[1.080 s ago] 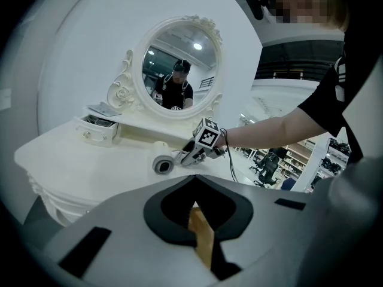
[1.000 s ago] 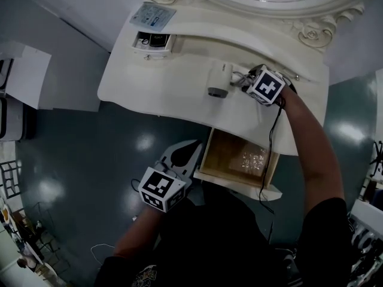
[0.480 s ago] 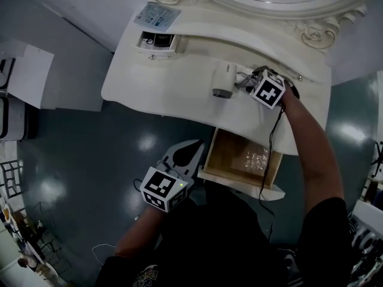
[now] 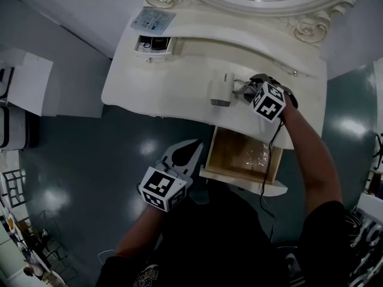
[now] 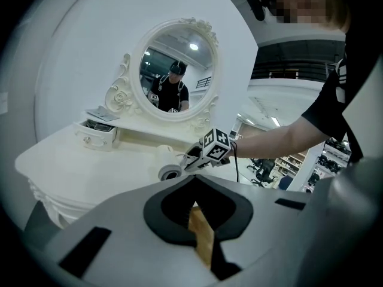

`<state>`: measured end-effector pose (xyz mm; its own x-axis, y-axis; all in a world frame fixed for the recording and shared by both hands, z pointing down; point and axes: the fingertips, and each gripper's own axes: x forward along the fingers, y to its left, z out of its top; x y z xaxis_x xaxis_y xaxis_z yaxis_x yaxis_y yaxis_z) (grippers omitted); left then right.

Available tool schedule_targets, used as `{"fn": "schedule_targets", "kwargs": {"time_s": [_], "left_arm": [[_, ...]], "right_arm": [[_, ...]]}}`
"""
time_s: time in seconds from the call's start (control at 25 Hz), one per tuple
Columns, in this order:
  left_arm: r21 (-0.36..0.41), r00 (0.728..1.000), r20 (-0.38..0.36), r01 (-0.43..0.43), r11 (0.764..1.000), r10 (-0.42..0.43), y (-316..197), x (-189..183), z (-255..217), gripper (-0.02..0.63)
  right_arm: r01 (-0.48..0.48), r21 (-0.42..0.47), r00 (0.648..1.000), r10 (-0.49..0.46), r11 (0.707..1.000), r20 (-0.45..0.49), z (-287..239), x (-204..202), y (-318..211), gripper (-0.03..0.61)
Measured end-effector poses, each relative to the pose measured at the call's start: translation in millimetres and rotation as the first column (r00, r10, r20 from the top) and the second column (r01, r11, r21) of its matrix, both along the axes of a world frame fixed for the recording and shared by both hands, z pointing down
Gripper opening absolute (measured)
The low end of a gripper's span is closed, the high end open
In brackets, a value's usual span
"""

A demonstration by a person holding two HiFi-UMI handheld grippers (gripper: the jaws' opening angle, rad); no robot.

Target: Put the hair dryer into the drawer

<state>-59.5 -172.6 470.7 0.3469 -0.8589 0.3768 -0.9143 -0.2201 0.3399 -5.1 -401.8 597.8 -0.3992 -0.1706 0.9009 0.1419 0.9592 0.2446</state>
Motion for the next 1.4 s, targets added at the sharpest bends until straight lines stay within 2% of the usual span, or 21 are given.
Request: {"fn": "schedule_targets", "kwargs": {"time_s": [0.16, 0.4, 0.76, 0.96, 1.16, 1.4], "left_arm": [[0.007, 1.0, -0.008, -0.021, 1.0, 0.021, 2, 0, -5, 0.003], [0.029, 0.994, -0.012, -0.106, 0.994, 0.106, 11, 0, -14, 0.003], [0.048, 0.969, -0.007, -0.248, 0.968, 0.248, 30, -1, -29, 0.003], [0.073, 0.934, 0.01, -0.357, 0.931, 0.357, 45, 10, -28, 0.003], [0.053, 0.911, 0.016, -0.412, 0.91, 0.411, 54, 19, -27, 0.003], [0.035, 0.888, 0.016, -0.459, 0.888, 0.459, 67, 30, -25, 0.003]], "right_arm": [[-0.031, 0.02, 0.999, 0.03, 0.999, 0.045, -20, 6, 11, 0.256], [-0.106, 0.049, 0.99, 0.101, 0.993, 0.093, -56, 23, 35, 0.256], [-0.252, 0.071, 0.961, 0.241, 0.965, 0.137, -100, 67, 108, 0.256], [-0.352, 0.05, 0.929, 0.342, 0.935, 0.141, -96, 95, 148, 0.256], [-0.419, 0.031, 0.903, 0.413, 0.907, 0.116, -79, 119, 183, 0.256], [-0.433, 0.014, 0.9, 0.432, 0.901, 0.056, -55, 139, 212, 0.256]]}}
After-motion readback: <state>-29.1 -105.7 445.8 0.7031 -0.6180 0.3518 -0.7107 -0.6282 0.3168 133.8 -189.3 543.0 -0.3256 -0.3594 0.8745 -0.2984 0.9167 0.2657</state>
